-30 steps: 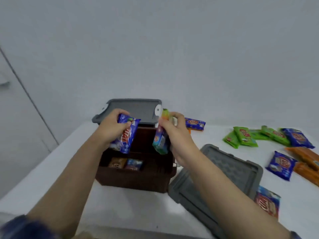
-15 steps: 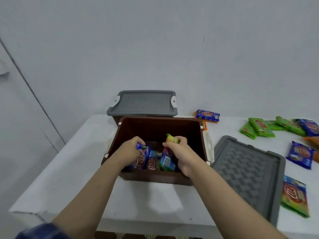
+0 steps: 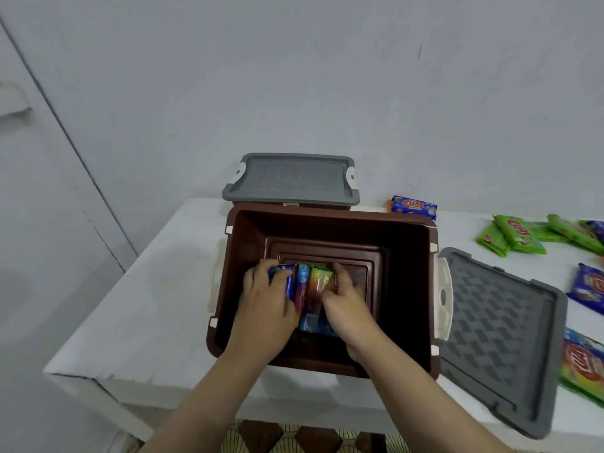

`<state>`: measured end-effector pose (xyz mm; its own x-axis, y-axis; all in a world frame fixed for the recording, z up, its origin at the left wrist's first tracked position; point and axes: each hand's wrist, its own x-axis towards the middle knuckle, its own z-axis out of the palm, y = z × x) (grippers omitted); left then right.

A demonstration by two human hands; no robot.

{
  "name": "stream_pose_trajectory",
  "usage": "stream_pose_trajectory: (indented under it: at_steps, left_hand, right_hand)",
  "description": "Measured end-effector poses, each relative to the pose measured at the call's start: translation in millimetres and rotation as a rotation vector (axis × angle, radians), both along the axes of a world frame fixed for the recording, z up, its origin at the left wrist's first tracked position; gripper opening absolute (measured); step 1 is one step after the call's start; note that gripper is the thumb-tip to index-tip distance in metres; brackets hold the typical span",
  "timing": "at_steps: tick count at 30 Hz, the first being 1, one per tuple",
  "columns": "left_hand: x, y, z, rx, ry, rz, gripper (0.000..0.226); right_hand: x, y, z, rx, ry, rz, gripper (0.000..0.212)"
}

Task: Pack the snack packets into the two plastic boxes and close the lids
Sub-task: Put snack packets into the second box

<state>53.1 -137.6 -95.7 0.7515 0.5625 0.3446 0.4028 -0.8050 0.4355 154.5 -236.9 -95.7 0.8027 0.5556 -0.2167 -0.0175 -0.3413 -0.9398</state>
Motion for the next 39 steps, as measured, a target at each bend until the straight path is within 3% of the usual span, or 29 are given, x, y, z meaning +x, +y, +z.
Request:
stream_pose_trajectory:
  at_steps: [3,7,13,18,22,25,28,32,34,37,39]
  left_hand:
    - [0.2,-0.6,-4.7,-0.046,0.052,0.0,0.052]
    - [1.4,0.8,-4.6,-0.054,0.076,0.01,0.055]
    - [5.9,3.7,-6.1,-0.092,0.178,-0.007,0.062]
    - [16.4,7.5,-3.6,-0.194,0.301,-0.02,0.066]
    - [30.9,13.2,1.4,-0.249,0.394,0.004,0.067]
    - [39.7,23.0,8.0,-0.306,0.441,-0.02,0.059]
    - [43.6,31.1,21.9,-0.29,0.315,-0.016,0.041]
    - [41.8,18.8,35.8,-0.149,0.229,0.008,0.025]
    - [39.6,2.3,35.0,-0.093,0.214,0.02,0.026]
    - [48.8,-32.2,33.5,0.0,-0.037,-0.058,0.024]
    - [63.9,-60.0,36.3,-0.037,-0.188,-0.174,0.022]
  right_hand:
    - [-7.9,2.2,5.2,0.118,0.078,0.089,0.072]
    - [-11.5,3.7,7.6,0.093,0.119,0.153,0.069]
    - [4.4,-1.8,7.4,-0.209,-0.179,0.231,0.066]
    - [16.5,3.2,13.8,-0.08,-0.083,0.282,0.063]
    - [32.7,7.6,20.1,-0.12,0.016,0.307,0.061]
    - [39.2,6.2,28.6,-0.32,-0.239,0.32,0.051]
    - [45.5,-5.8,36.5,-0.469,-0.473,0.244,0.03]
    - [48.9,-28.5,45.8,-0.503,-0.691,0.161,0.025]
    - [46.8,-40.1,47.1,-0.398,-0.758,0.096,0.024]
    - [44.5,-64.3,46.7,-0.132,-0.838,-0.053,0.024]
    - [46.2,-82.9,46.9,0.041,-0.854,-0.142,0.025]
